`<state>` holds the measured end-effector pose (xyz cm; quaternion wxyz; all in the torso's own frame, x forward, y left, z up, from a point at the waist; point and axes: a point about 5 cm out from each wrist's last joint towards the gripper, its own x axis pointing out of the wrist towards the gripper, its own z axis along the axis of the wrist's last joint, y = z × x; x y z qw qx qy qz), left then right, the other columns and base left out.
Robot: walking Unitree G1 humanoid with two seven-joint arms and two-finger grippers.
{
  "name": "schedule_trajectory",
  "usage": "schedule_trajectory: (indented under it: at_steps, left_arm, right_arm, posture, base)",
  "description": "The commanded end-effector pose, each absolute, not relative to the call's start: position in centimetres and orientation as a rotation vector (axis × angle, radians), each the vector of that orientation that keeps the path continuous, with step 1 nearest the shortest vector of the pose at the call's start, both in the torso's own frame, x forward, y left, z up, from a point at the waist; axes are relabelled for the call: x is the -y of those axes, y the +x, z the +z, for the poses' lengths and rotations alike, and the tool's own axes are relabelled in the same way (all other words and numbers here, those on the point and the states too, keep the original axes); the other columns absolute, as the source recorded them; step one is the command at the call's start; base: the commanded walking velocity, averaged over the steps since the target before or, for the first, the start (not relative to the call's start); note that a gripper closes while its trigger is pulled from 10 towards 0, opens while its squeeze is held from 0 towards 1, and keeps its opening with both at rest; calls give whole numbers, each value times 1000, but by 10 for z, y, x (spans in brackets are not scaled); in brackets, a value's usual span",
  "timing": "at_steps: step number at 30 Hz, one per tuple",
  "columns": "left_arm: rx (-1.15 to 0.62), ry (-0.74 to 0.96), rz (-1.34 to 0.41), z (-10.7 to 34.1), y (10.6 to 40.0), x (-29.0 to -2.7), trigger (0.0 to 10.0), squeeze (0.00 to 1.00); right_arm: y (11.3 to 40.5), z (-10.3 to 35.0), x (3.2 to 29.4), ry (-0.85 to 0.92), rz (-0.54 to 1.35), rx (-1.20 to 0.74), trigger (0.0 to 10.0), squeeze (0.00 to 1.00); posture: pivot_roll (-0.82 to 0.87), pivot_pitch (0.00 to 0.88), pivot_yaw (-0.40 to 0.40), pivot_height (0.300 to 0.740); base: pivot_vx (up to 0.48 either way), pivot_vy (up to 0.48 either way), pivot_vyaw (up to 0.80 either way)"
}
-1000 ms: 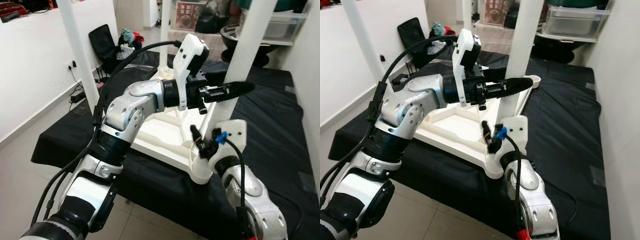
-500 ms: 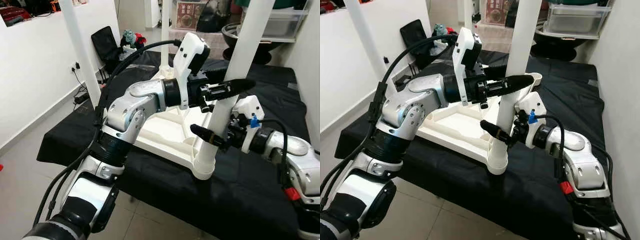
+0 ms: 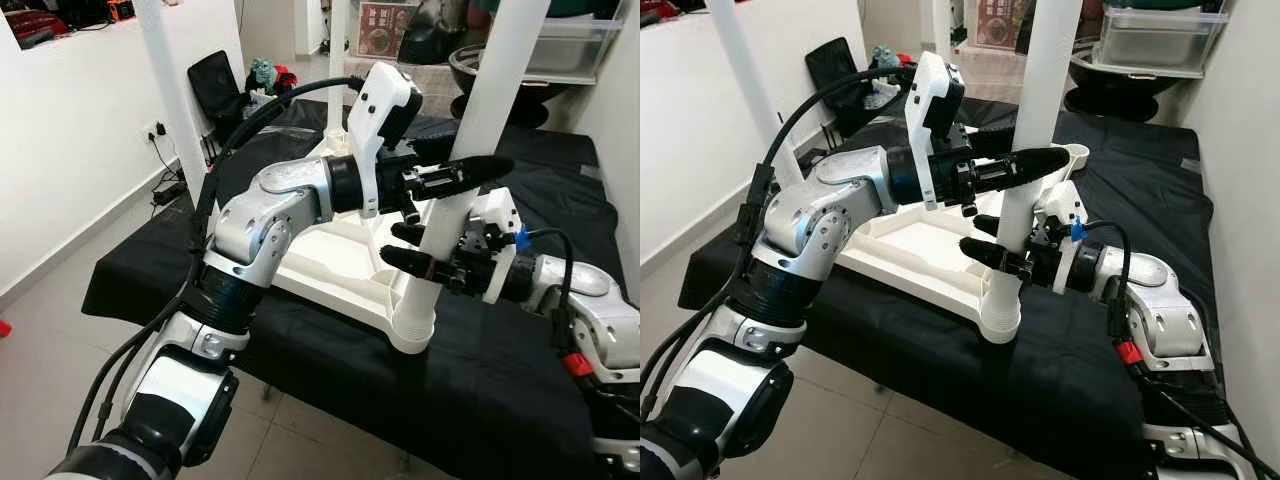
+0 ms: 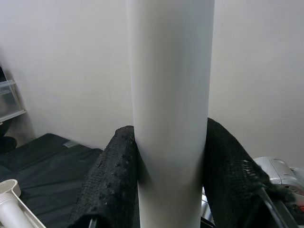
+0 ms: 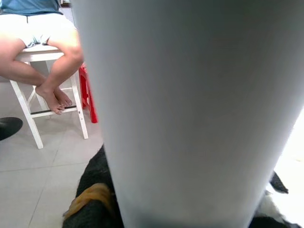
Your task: Building children table
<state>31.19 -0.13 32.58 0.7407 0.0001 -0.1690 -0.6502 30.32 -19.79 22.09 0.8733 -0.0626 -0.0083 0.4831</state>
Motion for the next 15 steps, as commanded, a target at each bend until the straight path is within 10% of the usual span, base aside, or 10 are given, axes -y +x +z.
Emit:
schedule_trajectory:
  at_steps: [1, 6, 7, 9, 10, 15]
  left_arm:
    - [363, 21, -1443, 322, 309, 3, 0, 0]
    - [373, 22, -1437, 323, 308, 3, 0, 0]
    - [383, 22, -1418, 323, 309, 2, 4863, 753]
    - [383, 22, -1418, 323, 309, 2, 4863, 753]
    - [390, 21, -1405, 324, 309, 1, 10000, 1000]
    - [424, 2, -1362, 328, 308, -9, 10000, 1000]
  right_arm:
    - [304, 221, 197, -103, 1021, 47, 0, 0]
    - [310, 218, 196, -117, 977, 31, 0, 0]
    - [314, 214, 194, -127, 933, 13, 0, 0]
    - [314, 214, 194, -127, 933, 13, 0, 0]
    - [317, 212, 192, -134, 904, 1, 0, 0]
    - [317, 202, 188, -139, 787, -40, 0, 0]
  posture:
    - [-100, 0, 10, 740]
    - [-99, 0, 7, 740]
    - [-98, 0, 5, 740]
    - [-98, 0, 5, 740]
    - [-98, 0, 5, 740]
    - [-97, 0, 1, 740]
  base:
    - [0, 0, 0]
    - [0, 0, 0]
    - [0, 0, 0]
    - [0, 0, 0]
    - [0, 0, 0]
    - [0, 0, 0]
